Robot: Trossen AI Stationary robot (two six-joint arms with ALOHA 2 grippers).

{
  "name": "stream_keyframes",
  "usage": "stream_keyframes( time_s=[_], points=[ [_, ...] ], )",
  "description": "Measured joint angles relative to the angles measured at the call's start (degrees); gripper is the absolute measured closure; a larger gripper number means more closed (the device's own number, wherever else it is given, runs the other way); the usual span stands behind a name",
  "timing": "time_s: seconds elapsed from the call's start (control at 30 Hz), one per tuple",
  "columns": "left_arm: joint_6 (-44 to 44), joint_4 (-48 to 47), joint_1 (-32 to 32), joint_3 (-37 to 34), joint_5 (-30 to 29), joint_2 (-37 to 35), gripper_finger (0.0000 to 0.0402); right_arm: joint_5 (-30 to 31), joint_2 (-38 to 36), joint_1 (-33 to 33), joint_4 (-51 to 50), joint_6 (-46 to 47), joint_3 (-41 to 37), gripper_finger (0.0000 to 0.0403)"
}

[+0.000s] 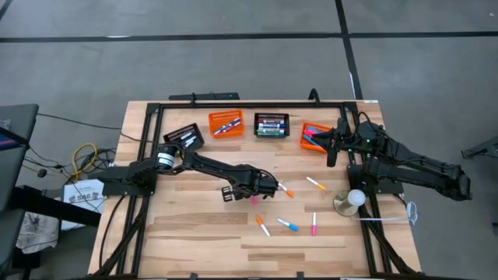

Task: Pick & Place Markers
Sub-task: Put the left white pink marker into the left black bin

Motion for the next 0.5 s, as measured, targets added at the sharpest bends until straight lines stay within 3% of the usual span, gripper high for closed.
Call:
stream_keyframes(
  time_s=[0.23, 0.5],
  points=[
    [-0.44, -1.14, 0.20, -0.34, 0.08, -0.73, 0.0256, 0.00, 0.00, 0.00, -0.02, 0.00, 0.00, 0.0346],
    [-3.42, -3.34, 0.42, -0.52, -7.89, -6.68, 0.0256, 0.02, -0.02, -0.02, 0.00, 0.00, 0.00, 0.0346]
  ],
)
